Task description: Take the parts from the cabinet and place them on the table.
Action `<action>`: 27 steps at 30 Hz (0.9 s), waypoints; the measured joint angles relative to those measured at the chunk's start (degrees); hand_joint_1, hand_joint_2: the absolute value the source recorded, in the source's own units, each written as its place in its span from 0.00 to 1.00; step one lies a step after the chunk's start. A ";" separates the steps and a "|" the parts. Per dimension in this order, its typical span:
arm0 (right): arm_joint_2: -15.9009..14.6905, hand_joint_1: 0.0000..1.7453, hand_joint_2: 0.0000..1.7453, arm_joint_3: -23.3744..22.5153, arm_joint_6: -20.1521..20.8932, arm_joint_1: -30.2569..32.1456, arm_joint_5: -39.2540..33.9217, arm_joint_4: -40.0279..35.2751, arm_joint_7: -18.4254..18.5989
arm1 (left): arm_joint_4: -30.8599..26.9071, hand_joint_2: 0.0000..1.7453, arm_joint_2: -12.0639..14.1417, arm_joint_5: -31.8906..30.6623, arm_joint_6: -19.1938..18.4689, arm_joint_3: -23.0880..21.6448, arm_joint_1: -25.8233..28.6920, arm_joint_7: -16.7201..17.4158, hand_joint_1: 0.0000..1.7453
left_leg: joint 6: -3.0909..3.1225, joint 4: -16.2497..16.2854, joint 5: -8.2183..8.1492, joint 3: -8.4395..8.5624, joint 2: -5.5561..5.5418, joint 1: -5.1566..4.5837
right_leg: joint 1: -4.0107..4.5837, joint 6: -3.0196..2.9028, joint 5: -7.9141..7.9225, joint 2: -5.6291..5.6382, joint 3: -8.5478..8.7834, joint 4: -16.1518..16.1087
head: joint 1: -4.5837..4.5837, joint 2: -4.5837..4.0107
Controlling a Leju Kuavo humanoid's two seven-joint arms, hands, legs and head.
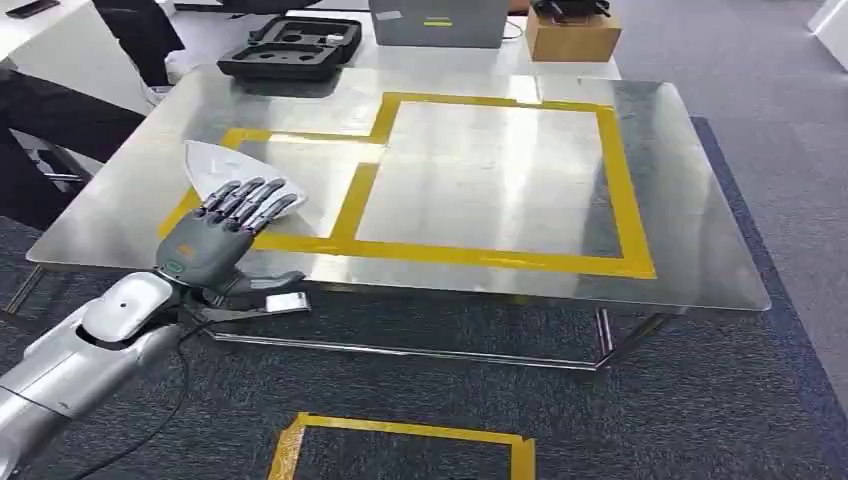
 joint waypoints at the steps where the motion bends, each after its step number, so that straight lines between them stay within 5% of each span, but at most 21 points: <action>1: 0.00 0.00 0.00 0.00 0.00 0.01 0.00 0.04 0.00 | 0.00 0.00 0.00 0.00 0.00 0.00 0.21 0.02 0.00 | -0.11 0.10 0.63 -0.91 0.00 0.01 | -0.03 0.06 2.08 -0.01 1.53 -0.90 | 0.07 0.00; 3: 0.00 0.00 0.00 0.00 0.00 -0.06 0.07 0.07 0.04 | 0.00 0.00 0.02 0.04 0.06 0.02 0.49 0.15 0.00 | -0.47 0.45 1.64 -2.44 -0.02 0.02 | -0.05 -0.14 5.71 0.00 7.31 -8.21 | 0.07 0.00; 5: 0.00 0.00 0.00 0.00 0.00 -0.29 0.20 0.07 0.09 | -0.02 0.00 0.30 0.17 0.46 0.35 0.76 0.35 0.00 | -1.03 1.31 2.22 -3.53 -0.07 -0.31 | 0.07 -0.52 3.92 0.18 15.15 -18.82 | 0.13 0.00; 6: 0.00 0.00 0.00 0.00 0.00 -0.42 0.33 0.07 0.17 | -0.02 0.00 0.48 0.22 0.67 0.55 0.98 0.44 0.00 | -1.34 1.38 2.77 -3.72 0.07 -0.30 | 0.04 -0.96 3.28 0.37 15.45 -20.00 | -0.04 0.00; 9: 0.09 0.00 0.00 0.00 0.00 -0.13 0.59 0.07 0.55 | -0.02 0.00 1.40 0.55 1.51 1.33 2.19 0.46 0.00 | -2.33 1.03 4.39 -4.03 0.03 -0.12 | 0.18 -2.37 4.60 0.26 13.50 -20.02 | 0.11 0.00; 11: 0.26 0.00 0.00 0.00 -0.04 -0.21 0.66 0.13 0.72 | -0.02 0.00 2.08 0.68 1.75 1.62 2.85 0.44 0.00 | -3.02 4.20 -0.87 -5.32 -0.04 0.18 | 0.00 -3.53 5.70 -0.16 13.21 -20.04 | -0.13 0.00; 13: 0.26 0.00 0.00 0.00 -0.04 -0.20 0.81 0.15 0.92 | -0.02 0.00 2.45 0.70 1.97 1.99 3.34 0.44 0.00 | -3.56 12.99 -7.69 -7.31 -0.03 0.36 | 0.04 -3.73 6.99 -0.39 11.67 -19.96 | -0.33 0.00; 14: 0.26 0.00 0.00 0.00 -0.04 -0.23 0.81 0.15 1.05 | -0.02 0.00 2.56 0.70 1.99 2.23 3.90 0.44 0.00 | -3.71 17.49 -9.51 -7.94 -0.03 0.42 | 0.04 -3.72 7.66 -0.42 10.74 -19.88 | -0.41 0.00; 15: 0.31 0.00 0.00 0.00 -0.04 -0.24 0.83 0.15 1.11 | -0.02 0.00 2.69 0.68 2.01 2.56 4.42 0.37 0.00 | -3.78 19.68 -9.17 -7.81 -0.02 0.47 | 0.04 -3.70 8.22 -0.47 9.94 -19.81 | -0.44 0.00; 17: 0.46 0.00 0.00 0.00 -0.09 -0.31 0.85 0.15 1.27 | -0.02 0.00 2.89 0.68 2.03 2.84 4.93 0.26 0.00 | -3.68 17.33 -5.29 -4.79 -0.03 0.57 | 0.03 -3.42 9.28 -0.54 8.18 -19.48 | -0.44 0.00; 19: 0.70 0.00 0.00 0.00 -0.15 -0.38 0.96 0.15 1.46 | -0.13 0.00 3.24 0.68 2.14 3.10 4.97 0.26 0.00 | -3.38 7.41 -3.05 2.25 -0.03 0.59 | 0.03 -2.94 10.03 -0.55 6.97 -18.97 | -0.42 0.00; 20: 0.72 0.00 0.00 0.00 -0.24 -0.42 1.03 0.17 1.49 | -0.20 0.00 3.32 0.70 2.29 3.34 5.00 0.24 0.00 | -3.18 2.58 -4.38 5.52 -0.07 0.47 | 0.37 -2.63 10.28 -0.53 6.53 -18.73 | -0.44 0.00; 21: 0.79 0.00 0.00 0.00 -0.28 -0.50 1.05 0.17 1.53 | -0.35 0.00 3.54 0.72 2.58 3.63 5.16 0.22 0.00 | -2.70 -0.23 -5.45 6.81 -0.17 0.35 | 0.38 -2.25 10.82 -0.56 6.21 -18.54 | -0.33 0.00; 25: 0.87 0.00 0.00 0.02 -0.57 -0.38 1.16 0.24 1.81 | -0.48 0.00 3.91 0.83 3.30 4.28 6.82 0.20 0.00 | -1.25 -0.43 -4.28 4.68 0.08 0.26 | 0.38 -0.71 12.51 -0.39 5.39 -18.81 | -0.42 0.00; 27: 0.87 0.00 0.00 0.02 -0.59 -0.48 1.16 0.37 1.97 | -0.64 0.00 3.87 0.83 3.74 4.28 7.01 0.11 0.00 | -0.50 -0.37 -2.76 3.52 0.15 0.50 | 0.35 -0.40 6.88 -0.09 3.00 -14.49 | 0.02 0.00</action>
